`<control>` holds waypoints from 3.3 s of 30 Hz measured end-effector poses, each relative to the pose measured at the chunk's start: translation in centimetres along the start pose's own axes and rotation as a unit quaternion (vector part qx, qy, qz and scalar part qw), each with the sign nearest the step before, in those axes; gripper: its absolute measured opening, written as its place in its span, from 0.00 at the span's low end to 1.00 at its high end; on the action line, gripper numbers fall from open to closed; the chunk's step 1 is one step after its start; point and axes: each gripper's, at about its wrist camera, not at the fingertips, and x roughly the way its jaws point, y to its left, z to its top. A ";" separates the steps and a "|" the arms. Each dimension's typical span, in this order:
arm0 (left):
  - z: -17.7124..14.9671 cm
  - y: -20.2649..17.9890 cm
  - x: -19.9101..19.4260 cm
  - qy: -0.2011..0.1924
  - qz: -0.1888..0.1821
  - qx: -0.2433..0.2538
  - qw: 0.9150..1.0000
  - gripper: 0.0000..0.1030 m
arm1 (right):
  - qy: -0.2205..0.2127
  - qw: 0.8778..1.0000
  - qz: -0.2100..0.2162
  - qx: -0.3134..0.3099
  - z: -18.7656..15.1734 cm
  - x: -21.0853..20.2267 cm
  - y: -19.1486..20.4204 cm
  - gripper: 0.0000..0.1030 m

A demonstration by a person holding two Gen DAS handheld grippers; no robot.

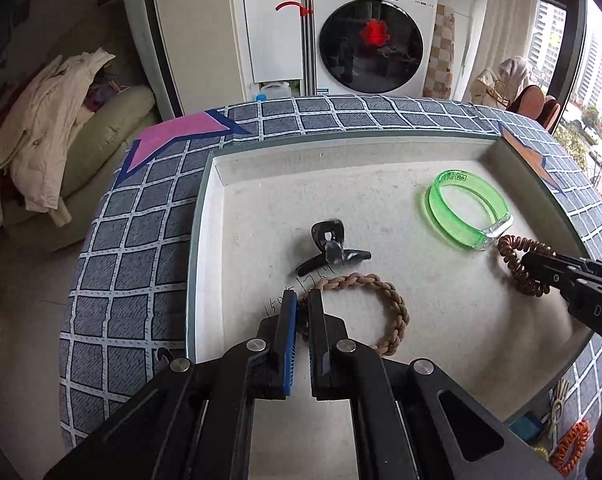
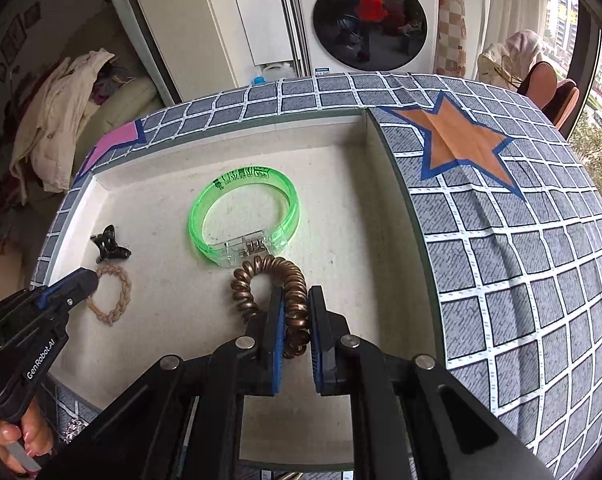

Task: Organize jewelry
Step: 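Carry the braided bracelet with the left tool while the right tool carries the brown coil into the tray, then open the left tool over the tray while the right tool releases the brown coil beside the green bracelet, then move the left tool to the silver star charm while the right tool approaches the orange-white coil, then grasp the silver star charm with the left tool while the right tool grasps the orange-white coil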

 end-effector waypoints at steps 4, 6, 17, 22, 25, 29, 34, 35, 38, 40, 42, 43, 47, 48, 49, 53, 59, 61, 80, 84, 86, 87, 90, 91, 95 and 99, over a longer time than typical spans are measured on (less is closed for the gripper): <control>-0.2 -0.7 -0.2 -0.008 0.023 0.021 0.999 0.24 | -0.003 1.000 -0.004 -0.014 -0.2 -0.1 0.6 0.27; -0.3 -0.8 -0.5 -0.008 0.024 0.023 0.999 0.24 | -0.002 1.000 -0.008 -0.016 -0.2 -0.2 0.6 0.49; -0.5 -0.7 -3.2 -0.031 0.005 0.018 0.999 0.24 | -0.034 0.999 0.026 0.021 -0.4 -3.1 -0.1 0.57; -0.8 -0.3 -4.3 -0.034 -0.008 0.008 0.999 0.24 | -0.042 0.998 0.037 0.030 -0.9 -4.3 -0.1 0.59; -1.0 0.3 -5.3 -0.041 -0.014 -0.003 0.999 0.24 | -0.047 0.997 0.046 0.032 -1.4 -5.3 -0.2 0.67; -1.7 1.0 -6.8 -0.047 -0.021 -0.013 0.999 0.24 | -0.055 0.997 0.054 0.028 -2.3 -6.7 0.0 0.68; -3.0 2.3 -8.3 -0.049 -0.025 -0.028 0.998 0.24 | -0.057 0.996 0.065 0.031 -3.7 -8.0 -0.1 0.69; -3.3 2.6 -8.5 -0.048 -0.027 -0.033 0.998 0.24 | -0.057 0.996 0.068 0.032 -4.0 -8.2 -0.1 0.69; -4.3 3.1 -9.1 -0.045 -0.034 -0.043 0.997 0.24 | -0.055 0.995 0.072 0.036 -5.1 -8.8 -0.2 0.80; -4.9 3.2 -9.4 -0.045 -0.033 -0.042 0.998 0.24 | -0.056 0.995 0.076 0.039 -5.9 -9.2 -0.2 0.80; -5.4 3.4 -9.8 -0.044 -0.036 -0.046 0.997 0.24 | -0.057 0.995 0.079 0.038 -6.6 -9.7 -0.1 0.80; -5.7 3.5 -9.9 -0.042 -0.040 -0.050 0.997 0.24 | -0.056 0.995 0.079 0.037 -6.9 -9.9 0.0 0.80; -6.9 3.9 -10.5 -0.038 -0.051 -0.061 0.996 0.24 | -0.055 0.994 0.082 0.041 -8.3 -10.3 0.1 0.80; -7.2 3.8 -10.7 -0.038 -0.051 -0.061 0.996 0.25 | -0.054 0.994 0.084 0.043 -8.6 -10.4 0.1 0.80; -7.5 3.9 -10.9 -0.038 -0.052 -0.061 0.996 0.25 | -0.053 0.994 0.086 0.044 -9.0 -10.4 0.1 0.80; -8.4 4.1 -10.8 -0.035 -0.048 -0.073 0.996 1.00 | -0.045 0.994 0.084 0.052 -10.3 -10.3 -0.2 0.81; -9.3 3.0 -8.2 -0.039 -0.036 -0.057 0.997 1.00 | -0.043 0.994 0.081 0.062 -11.7 -10.5 -1.0 0.82; -9.7 2.8 -7.2 -0.034 -0.029 -0.059 0.997 1.00 | -0.047 0.994 0.075 0.062 -12.1 -10.7 -1.1 0.82; -13.9 -0.5 -0.2 0.004 -0.011 -0.042 0.999 1.00 | 0.008 0.997 0.022 0.073 -15.2 -9.9 -3.7 0.82; -14.2 0.8 0.3 0.005 0.000 -0.053 0.999 1.00 | 0.005 0.997 0.017 0.080 -15.3 -10.0 -4.2 0.82; -14.5 1.2 0.6 0.005 0.005 -0.053 0.999 1.00 | 0.004 0.997 0.014 0.079 -15.4 -10.1 -4.3 0.82; -14.8 1.5 0.1 0.005 0.008 -0.050 0.999 1.00 | 0.004 0.997 0.013 0.079 -15.4 -10.1 -4.3 0.82; -15.1 1.9 0.1 0.006 0.013 -0.041 0.999 1.00 | 0.004 0.997 0.009 0.072 -15.4 -10.0 -4.1 0.82; -15.3 1.9 0.2 0.007 0.014 -0.038 0.999 1.00 | 0.004 0.998 0.006 0.068 -15.4 -10.0 -4.0 0.82; -15.8 1.9 0.1 0.003 0.013 -0.034 0.999 1.00 | 0.005 0.999 -0.009 0.054 -15.4 -9.8 -3.5 0.82; -15.1 1.5 0.7 0.001 0.011 -0.034 0.999 1.00 | 0.006 0.999 -0.021 0.042 -15.3 -9.7 -3.1 0.82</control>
